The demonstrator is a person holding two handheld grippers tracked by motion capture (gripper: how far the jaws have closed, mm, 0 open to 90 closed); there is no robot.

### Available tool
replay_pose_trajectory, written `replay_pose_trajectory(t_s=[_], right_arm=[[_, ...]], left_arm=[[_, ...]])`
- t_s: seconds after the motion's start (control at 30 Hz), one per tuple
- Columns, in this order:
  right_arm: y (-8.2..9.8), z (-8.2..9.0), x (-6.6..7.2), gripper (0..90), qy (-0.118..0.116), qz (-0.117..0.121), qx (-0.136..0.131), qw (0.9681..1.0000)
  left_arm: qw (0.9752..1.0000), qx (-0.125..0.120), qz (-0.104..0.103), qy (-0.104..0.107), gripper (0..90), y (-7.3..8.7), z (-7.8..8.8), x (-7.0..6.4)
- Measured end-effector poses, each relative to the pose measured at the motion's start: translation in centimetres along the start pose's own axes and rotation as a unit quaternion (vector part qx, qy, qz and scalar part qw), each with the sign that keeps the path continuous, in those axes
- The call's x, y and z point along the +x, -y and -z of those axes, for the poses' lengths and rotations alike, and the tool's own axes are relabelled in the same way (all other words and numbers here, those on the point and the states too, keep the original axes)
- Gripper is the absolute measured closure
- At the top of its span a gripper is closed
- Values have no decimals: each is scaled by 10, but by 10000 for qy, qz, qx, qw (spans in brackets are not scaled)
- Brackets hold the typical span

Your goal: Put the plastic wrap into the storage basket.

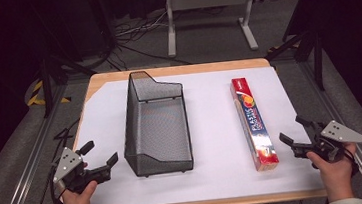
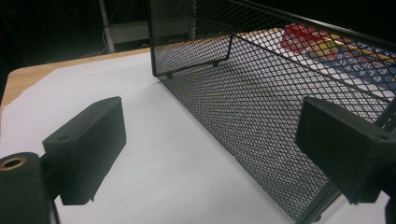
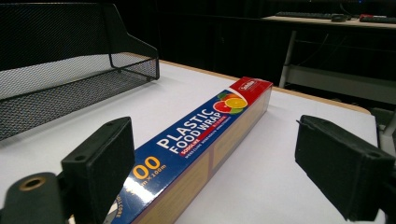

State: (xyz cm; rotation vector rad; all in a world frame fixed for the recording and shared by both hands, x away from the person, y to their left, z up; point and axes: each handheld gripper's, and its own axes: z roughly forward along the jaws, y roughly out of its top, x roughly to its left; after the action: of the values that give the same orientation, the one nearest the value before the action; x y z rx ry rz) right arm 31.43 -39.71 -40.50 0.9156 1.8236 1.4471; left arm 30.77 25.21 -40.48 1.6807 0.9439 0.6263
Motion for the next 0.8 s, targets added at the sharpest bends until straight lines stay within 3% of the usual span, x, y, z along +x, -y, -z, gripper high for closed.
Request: replay_pose_trajectory(t_s=[0.13,0.33,0.57,0.8], right_arm=[[0,-2,0,94,-56,-82,41,9999],[-2,-2,-1,60,37,-204,31,9998],[-9,-4,2,60,-32,-132,73,9999],[-25,-17,17,60,-156,-102,195,9996]], left_arm=[[10000,-9,35,-10,96,0,0,0],[10000,21,15,-22,96,0,-1,-1],[10000,28,23,-36,96,0,0,-2],[10000,74,14,-43,97,1,0,-3]])
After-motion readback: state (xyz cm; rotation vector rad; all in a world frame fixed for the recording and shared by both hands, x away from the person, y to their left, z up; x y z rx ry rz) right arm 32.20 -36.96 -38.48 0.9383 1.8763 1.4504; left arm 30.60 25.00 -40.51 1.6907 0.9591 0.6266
